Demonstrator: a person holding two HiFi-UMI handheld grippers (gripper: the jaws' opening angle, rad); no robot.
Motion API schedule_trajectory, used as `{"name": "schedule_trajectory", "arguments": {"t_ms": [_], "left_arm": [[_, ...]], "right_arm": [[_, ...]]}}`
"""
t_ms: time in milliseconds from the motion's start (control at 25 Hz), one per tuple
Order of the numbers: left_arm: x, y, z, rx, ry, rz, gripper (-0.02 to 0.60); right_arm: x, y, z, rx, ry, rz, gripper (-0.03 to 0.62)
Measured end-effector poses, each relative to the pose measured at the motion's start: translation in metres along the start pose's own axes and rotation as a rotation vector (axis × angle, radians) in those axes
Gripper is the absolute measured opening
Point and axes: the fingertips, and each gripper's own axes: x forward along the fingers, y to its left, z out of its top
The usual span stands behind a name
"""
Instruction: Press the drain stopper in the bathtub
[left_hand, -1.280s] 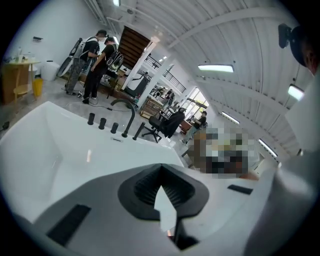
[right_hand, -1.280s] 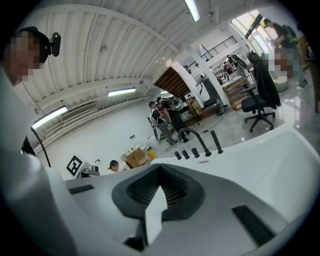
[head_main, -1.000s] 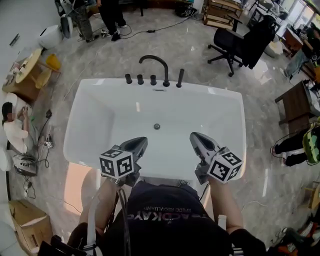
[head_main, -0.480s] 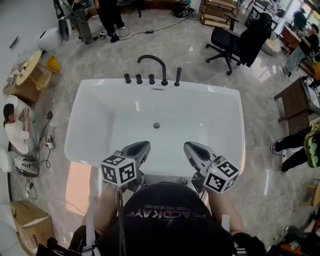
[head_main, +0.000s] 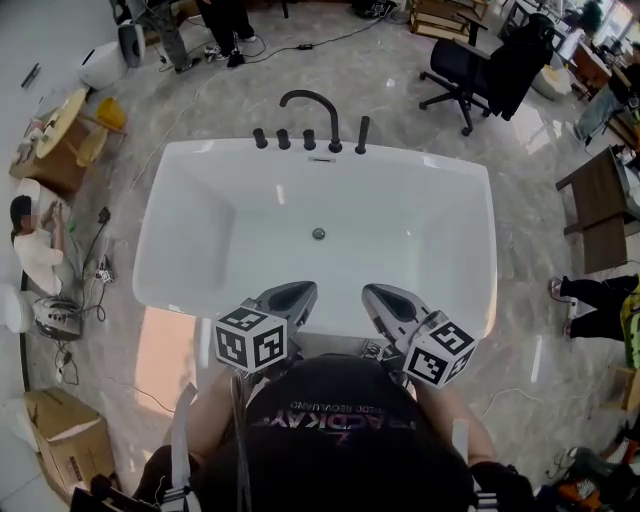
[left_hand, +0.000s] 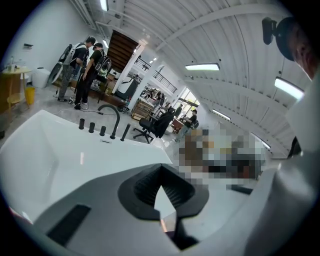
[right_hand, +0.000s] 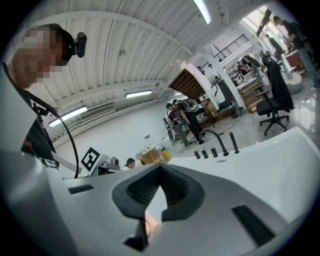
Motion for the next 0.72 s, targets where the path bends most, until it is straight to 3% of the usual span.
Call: {"name": "schedule_trajectory", "arguments": {"t_ms": [720], "left_arm": [[-0.0004,-0.0029,0.0053,0.006,-0.038,0.016,0.003]], "right_arm": [[0.0027,0.0041,-0.0037,-0.018,0.034,0.046,0.012]]}}
